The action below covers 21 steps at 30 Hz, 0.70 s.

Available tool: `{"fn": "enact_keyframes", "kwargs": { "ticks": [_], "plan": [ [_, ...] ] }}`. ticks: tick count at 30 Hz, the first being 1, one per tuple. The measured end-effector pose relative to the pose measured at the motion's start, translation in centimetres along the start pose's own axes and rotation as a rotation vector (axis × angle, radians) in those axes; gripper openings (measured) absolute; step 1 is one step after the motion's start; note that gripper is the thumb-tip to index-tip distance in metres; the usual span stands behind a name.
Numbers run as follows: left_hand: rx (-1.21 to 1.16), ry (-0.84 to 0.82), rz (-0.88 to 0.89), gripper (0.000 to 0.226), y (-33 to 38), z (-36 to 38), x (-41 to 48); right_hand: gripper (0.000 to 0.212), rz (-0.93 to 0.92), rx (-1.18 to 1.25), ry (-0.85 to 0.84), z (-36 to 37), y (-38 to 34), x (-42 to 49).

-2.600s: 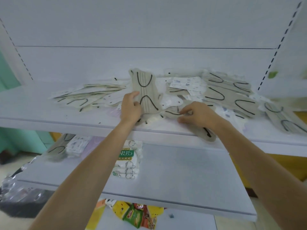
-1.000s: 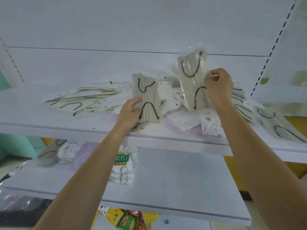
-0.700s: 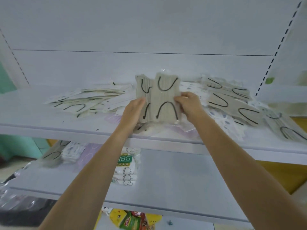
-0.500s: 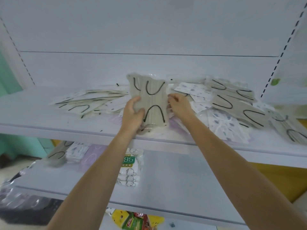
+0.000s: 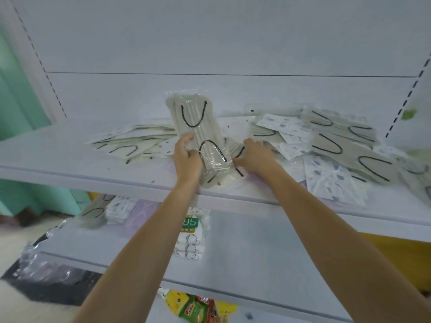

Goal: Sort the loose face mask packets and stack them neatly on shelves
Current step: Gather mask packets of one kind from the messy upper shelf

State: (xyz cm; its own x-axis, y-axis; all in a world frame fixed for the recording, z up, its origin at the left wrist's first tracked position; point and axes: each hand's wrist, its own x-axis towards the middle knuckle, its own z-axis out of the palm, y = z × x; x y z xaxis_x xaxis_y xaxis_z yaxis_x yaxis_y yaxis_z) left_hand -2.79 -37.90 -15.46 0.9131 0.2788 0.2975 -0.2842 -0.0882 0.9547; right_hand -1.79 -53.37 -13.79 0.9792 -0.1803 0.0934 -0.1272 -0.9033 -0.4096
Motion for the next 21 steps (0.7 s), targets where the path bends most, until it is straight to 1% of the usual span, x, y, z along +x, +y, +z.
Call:
{"fn": "enact_keyframes", "kwargs": {
  "ticks": [2,4,7,9,11,14,18,21],
  "plan": [
    [-0.013,-0.004,0.008,0.051,0.1,0.0,-0.2,0.064,-0.011,0.061,0.001,0.2,-0.3,0.1],
    [-0.026,0.002,0.011,0.051,0.1,0.0,-0.2,0.055,-0.059,0.124,0.036,0.4,-0.6,0.0],
    [-0.044,0.019,0.016,0.052,0.1,0.0,-0.2,0.042,-0.159,0.376,0.123,0.9,-1.0,-0.3],
    [-0.061,0.035,0.031,0.052,-0.1,-0.1,-0.2,0.039,-0.21,0.5,0.272,0.6,-1.2,-0.4],
    [-0.073,0.054,0.05,0.052,-0.3,-0.2,-0.2,0.035,-0.249,0.549,0.458,-0.5,-1.5,-0.4],
    [-0.089,0.047,0.051,0.051,-0.3,-0.1,-0.2,0.032,-0.236,0.623,0.638,-3.5,-1.3,0.0],
    [-0.105,-0.03,-0.003,0.05,-0.7,0.1,0.3,0.028,-0.248,0.684,0.725,-7.5,0.2,0.2],
    [-0.108,-0.088,-0.055,0.046,-0.8,0.3,0.5,0.031,-0.266,0.861,0.704,-10.2,1.1,-0.2]
  ]
}}
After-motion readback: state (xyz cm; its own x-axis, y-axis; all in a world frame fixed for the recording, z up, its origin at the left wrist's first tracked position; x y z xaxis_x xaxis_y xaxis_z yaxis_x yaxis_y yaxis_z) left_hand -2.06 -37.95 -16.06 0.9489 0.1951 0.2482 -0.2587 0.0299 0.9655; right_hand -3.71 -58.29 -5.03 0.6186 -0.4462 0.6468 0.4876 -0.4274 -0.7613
